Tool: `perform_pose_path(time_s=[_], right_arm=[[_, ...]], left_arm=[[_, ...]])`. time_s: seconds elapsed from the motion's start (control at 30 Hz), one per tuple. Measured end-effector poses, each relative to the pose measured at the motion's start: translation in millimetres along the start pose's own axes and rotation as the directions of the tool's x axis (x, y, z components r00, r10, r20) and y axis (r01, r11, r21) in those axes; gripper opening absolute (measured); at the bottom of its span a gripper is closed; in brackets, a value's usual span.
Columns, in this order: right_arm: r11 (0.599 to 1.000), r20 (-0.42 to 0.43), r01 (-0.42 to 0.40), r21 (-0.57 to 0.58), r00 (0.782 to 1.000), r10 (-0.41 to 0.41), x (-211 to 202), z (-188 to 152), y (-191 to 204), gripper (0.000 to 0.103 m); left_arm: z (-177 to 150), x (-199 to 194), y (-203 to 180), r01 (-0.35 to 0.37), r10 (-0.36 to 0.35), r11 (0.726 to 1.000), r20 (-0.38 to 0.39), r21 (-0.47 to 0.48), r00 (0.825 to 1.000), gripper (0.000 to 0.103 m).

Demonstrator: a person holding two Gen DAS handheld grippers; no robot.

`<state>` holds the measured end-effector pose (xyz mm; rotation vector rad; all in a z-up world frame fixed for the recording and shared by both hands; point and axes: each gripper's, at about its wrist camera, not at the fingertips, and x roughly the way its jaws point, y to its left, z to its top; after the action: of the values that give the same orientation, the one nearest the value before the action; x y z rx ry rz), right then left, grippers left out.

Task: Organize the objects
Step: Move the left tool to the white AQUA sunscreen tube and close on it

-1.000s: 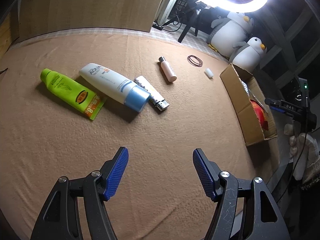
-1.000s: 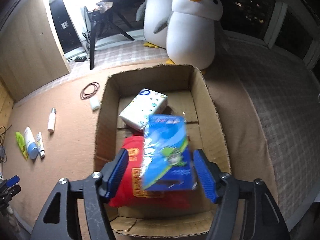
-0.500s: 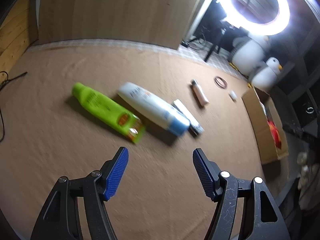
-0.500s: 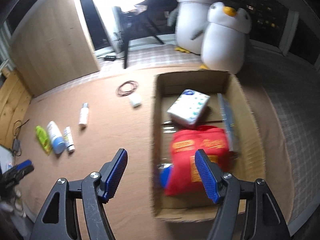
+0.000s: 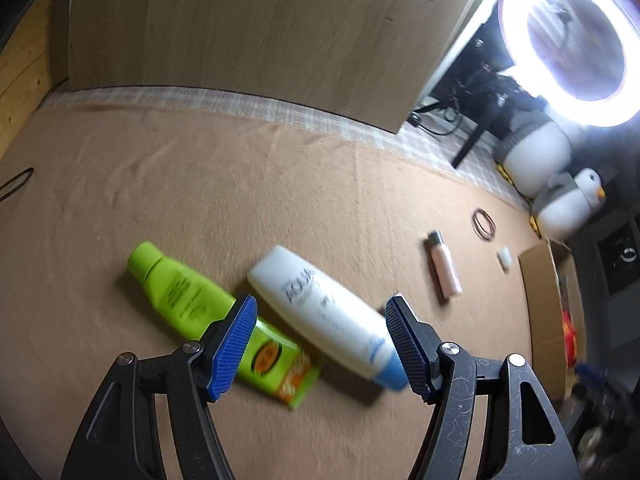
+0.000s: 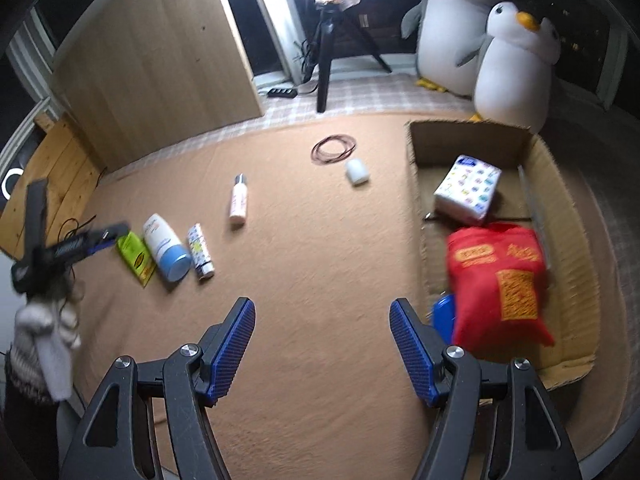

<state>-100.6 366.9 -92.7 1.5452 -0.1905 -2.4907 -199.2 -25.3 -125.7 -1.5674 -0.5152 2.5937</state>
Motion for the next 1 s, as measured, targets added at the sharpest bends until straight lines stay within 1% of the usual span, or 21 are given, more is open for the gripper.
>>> perform_pose_path(time_s=[0.1,0.2,0.3,0.4,0.5,0.57,0.67,0.73,0.83,0.87,0.93,1.0], right_arm=[[1.000,-0.016,-0.008,-0.002,1.000,0.008,5,-7,6,0.066],[1.000,-0.024,-0.013,0.003,1.000,0.013,7,-10,7,0.066],[1.000,-0.029,-0.014,-0.002,0.999,0.014,8,-12,9,0.066],[1.000,-0.033,-0.010,-0.004,0.999,0.009,8,-12,9,0.066],[1.000,-0.037,-0.008,-0.001,0.999,0.008,9,-13,8,0.066],[1.000,-0.039,-0.007,-0.002,0.999,0.007,10,-13,8,0.066],[1.000,-0.046,-0.008,-0.002,0.999,0.008,12,-14,8,0.066],[1.000,-0.048,-0.016,-0.006,0.999,0.016,13,-14,9,0.066],[1.000,-0.051,-0.027,-0.011,0.998,0.026,16,-15,13,0.066],[0.999,-0.053,-0.032,-0.011,0.998,0.031,17,-15,15,0.066],[0.999,-0.061,-0.050,-0.011,0.997,0.049,20,-15,18,0.066],[0.998,-0.066,-0.058,-0.015,0.996,0.057,21,-16,21,0.066]], left_arm=[[11,16,1,-0.007,0.006,1.000,-0.026,-0.018,1.000,0.073],[19,29,-1,-0.050,0.049,0.999,-0.039,-0.005,0.998,0.075],[23,42,-5,-0.068,0.068,0.998,-0.058,0.003,0.996,0.075],[24,51,-7,-0.096,0.097,0.995,-0.075,0.017,0.992,0.075],[22,56,-13,-0.118,0.122,0.992,-0.070,0.053,0.990,0.074],[20,56,-15,-0.118,0.122,0.991,-0.067,0.057,0.990,0.074],[13,54,-19,-0.106,0.109,0.993,-0.060,0.055,0.992,0.074],[4,52,-24,-0.102,0.106,0.992,-0.057,0.072,0.993,0.074],[-10,51,-31,-0.072,0.077,0.994,-0.063,0.085,0.995,0.073],[-14,52,-34,-0.068,0.074,0.994,-0.064,0.089,0.995,0.073],[-24,56,-41,-0.059,0.069,0.992,-0.083,0.109,0.994,0.068],[-33,55,-47,-0.071,0.083,0.987,-0.077,0.141,0.994,0.066]])
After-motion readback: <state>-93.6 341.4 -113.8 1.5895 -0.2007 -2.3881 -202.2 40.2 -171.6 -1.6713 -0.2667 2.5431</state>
